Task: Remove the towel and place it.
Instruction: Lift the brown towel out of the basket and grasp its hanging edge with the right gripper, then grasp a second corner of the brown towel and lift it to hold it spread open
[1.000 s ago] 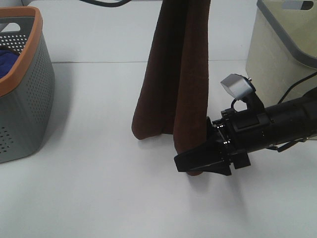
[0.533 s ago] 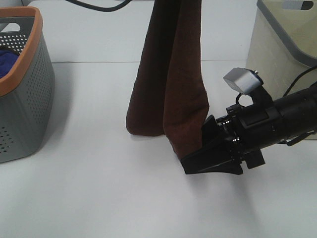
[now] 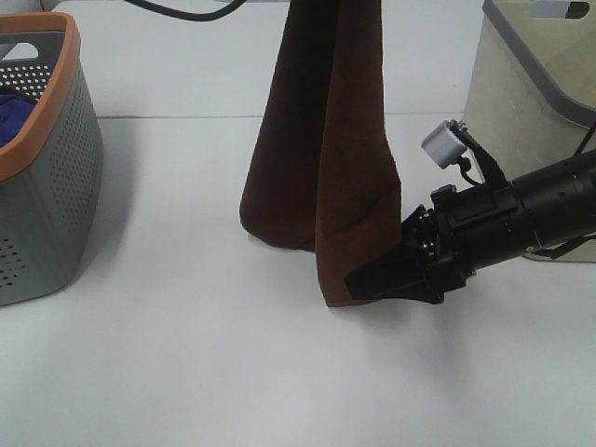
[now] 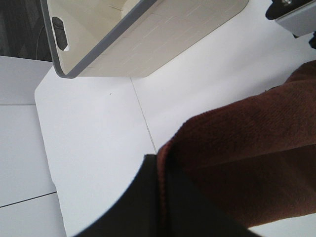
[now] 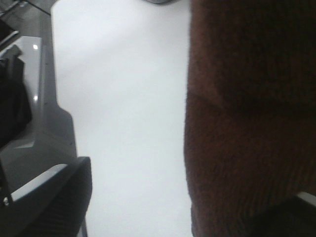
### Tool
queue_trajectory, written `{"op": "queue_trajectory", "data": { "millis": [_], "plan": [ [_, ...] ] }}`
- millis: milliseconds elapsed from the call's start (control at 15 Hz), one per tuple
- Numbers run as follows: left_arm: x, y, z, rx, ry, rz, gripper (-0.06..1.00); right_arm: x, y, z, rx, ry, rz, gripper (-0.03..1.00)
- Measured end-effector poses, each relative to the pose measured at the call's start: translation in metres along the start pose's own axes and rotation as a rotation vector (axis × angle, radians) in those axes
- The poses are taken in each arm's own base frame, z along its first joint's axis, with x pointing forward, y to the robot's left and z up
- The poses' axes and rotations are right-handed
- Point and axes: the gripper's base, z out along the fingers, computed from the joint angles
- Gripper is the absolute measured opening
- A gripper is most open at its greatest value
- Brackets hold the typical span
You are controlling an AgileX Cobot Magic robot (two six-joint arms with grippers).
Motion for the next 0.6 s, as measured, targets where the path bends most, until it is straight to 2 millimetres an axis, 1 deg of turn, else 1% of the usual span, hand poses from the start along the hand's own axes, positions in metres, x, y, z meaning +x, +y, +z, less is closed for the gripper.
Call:
{"op": "queue_trajectory", "data": {
  "millis": [200,467,600],
  "plan": [
    [0.000,0.000,0.000,0.000,0.000,-0.008,0.00,0.000,-0.006,0.000,0.066,0.000,0.016,0.74],
    [0.000,0.000,0.000,0.001,0.000,-0.011,0.00,-0.005,-0.020,-0.002,0.216,-0.061,0.049,0.74],
    [0.000,0.000,0.000,0.002,0.000,-0.011,0.00,-0.008,-0.023,-0.003,0.255,-0.087,0.013,0.74]
  ]
}}
